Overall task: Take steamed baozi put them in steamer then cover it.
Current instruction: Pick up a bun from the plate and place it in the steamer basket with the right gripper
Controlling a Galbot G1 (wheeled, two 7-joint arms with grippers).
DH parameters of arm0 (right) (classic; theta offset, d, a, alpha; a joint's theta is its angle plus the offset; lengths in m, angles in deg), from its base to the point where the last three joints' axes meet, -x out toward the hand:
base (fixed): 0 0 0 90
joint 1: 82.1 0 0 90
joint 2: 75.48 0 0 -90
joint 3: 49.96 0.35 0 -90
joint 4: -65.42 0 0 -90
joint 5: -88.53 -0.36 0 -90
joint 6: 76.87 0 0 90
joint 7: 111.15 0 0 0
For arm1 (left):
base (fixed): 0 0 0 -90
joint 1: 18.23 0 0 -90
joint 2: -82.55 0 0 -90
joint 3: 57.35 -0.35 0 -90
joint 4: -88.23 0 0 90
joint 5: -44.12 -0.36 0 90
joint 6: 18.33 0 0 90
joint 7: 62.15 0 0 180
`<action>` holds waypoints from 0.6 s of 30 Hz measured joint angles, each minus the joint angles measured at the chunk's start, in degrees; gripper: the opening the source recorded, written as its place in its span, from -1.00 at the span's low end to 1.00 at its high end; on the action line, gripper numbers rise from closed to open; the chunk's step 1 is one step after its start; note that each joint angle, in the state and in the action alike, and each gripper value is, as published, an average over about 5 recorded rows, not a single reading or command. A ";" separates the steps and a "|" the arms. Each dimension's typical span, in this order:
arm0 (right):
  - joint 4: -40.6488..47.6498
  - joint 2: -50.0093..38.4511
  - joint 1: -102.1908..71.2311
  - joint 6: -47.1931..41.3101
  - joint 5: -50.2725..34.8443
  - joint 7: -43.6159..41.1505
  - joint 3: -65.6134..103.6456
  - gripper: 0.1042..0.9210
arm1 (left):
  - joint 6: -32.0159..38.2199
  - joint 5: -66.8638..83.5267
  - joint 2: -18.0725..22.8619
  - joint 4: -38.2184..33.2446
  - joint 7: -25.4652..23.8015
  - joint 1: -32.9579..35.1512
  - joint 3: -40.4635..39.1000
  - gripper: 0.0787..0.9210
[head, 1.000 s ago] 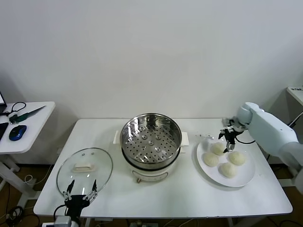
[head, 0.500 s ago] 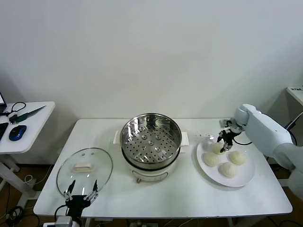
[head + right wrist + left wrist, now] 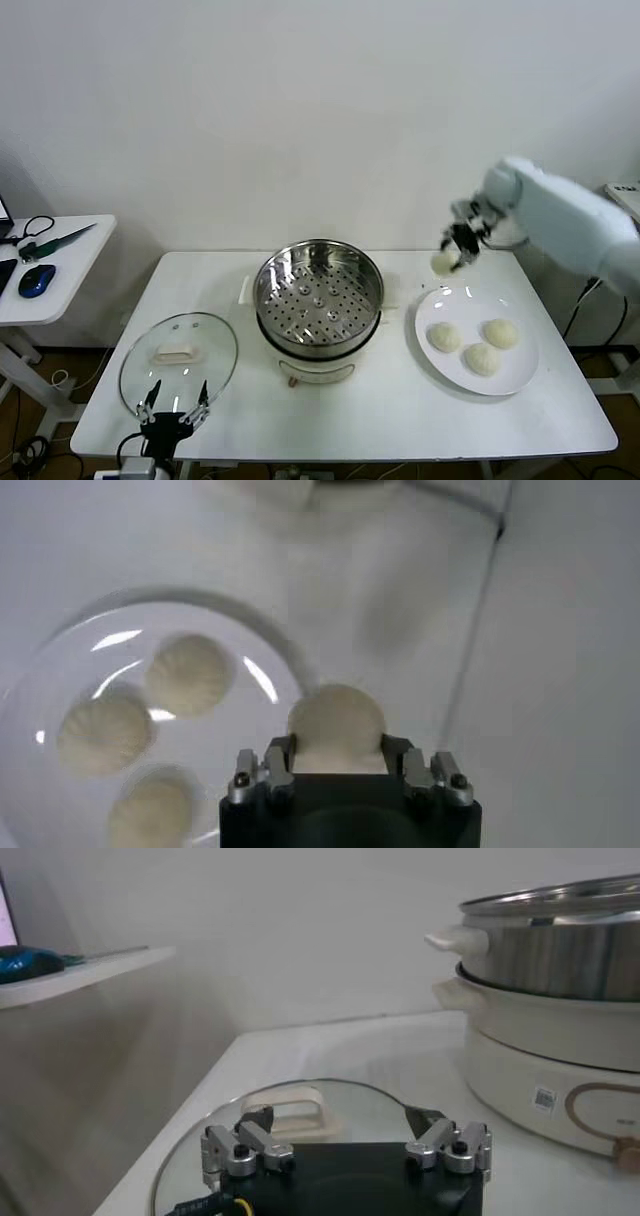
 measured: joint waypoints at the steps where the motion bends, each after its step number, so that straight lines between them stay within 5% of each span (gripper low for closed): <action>1: -1.82 0.67 2.10 0.81 -0.83 0.14 -1.22 0.17 | 0.00 -0.10 -0.03 -0.03 0.00 0.06 -0.03 0.77; 9: -14.57 6.97 10.83 7.54 -1.99 2.94 -7.83 0.16 | 0.04 -0.41 -0.36 -0.42 0.02 -0.10 0.03 0.77; 18: -17.30 12.25 6.61 14.58 9.55 8.37 -8.81 0.16 | -0.33 -0.40 0.05 -1.06 0.03 -0.65 0.36 0.77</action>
